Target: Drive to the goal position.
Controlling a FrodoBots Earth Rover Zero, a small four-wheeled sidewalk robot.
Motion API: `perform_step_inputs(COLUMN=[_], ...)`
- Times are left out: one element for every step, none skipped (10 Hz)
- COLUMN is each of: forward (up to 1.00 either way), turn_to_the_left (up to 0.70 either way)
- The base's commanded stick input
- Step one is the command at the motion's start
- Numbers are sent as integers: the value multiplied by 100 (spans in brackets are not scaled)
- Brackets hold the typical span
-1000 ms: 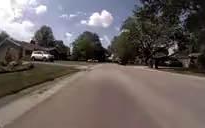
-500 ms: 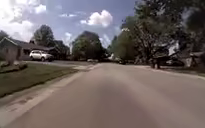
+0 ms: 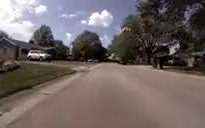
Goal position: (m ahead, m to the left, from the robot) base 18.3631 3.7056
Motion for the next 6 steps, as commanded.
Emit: perform_step_inputs(forward=[100,100,100,100,100,100], turn_to_the_left=[0,0,0,0,0,0])
